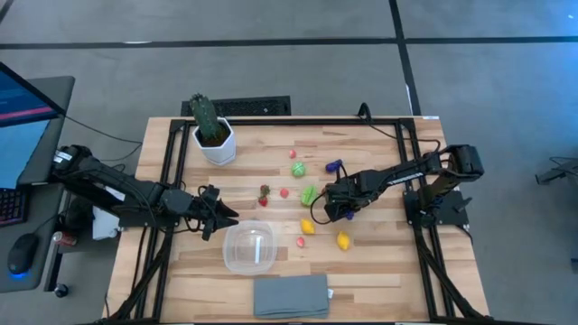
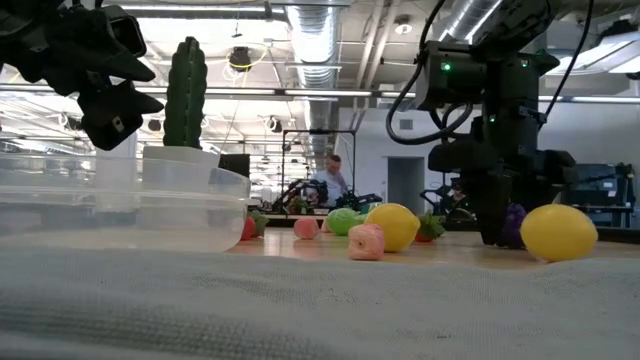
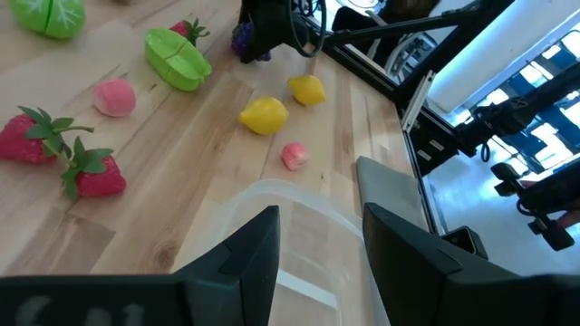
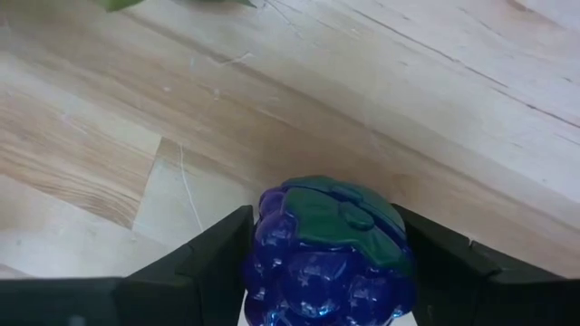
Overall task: Pick and placing Produce into tupperware
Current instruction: Put the grapes into the transparent bin
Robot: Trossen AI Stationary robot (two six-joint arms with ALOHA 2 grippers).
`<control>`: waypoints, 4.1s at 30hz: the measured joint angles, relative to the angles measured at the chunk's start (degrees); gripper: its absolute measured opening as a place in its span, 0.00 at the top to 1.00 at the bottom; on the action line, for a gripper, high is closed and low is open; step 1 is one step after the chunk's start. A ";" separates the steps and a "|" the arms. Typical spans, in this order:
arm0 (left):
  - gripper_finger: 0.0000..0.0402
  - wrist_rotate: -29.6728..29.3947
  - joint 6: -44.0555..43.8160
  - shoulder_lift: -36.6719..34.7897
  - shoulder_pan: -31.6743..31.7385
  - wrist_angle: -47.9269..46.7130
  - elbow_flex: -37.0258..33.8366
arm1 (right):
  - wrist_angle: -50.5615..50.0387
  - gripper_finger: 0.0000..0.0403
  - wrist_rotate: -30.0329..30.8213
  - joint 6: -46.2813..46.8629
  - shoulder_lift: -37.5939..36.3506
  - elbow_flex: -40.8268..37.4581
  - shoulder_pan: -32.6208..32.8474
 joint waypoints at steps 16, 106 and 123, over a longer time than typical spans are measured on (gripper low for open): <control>0.63 -0.16 0.00 0.02 -0.01 0.00 0.00 | 0.00 0.34 -0.44 -0.05 -0.01 0.00 0.07; 0.63 -0.16 -0.02 0.02 -0.02 0.00 0.00 | -0.66 0.44 -1.72 -4.42 -0.02 5.70 0.00; 0.63 -0.16 -0.02 0.02 -0.02 0.02 0.00 | -0.59 0.44 -1.86 -4.46 -2.98 5.75 0.00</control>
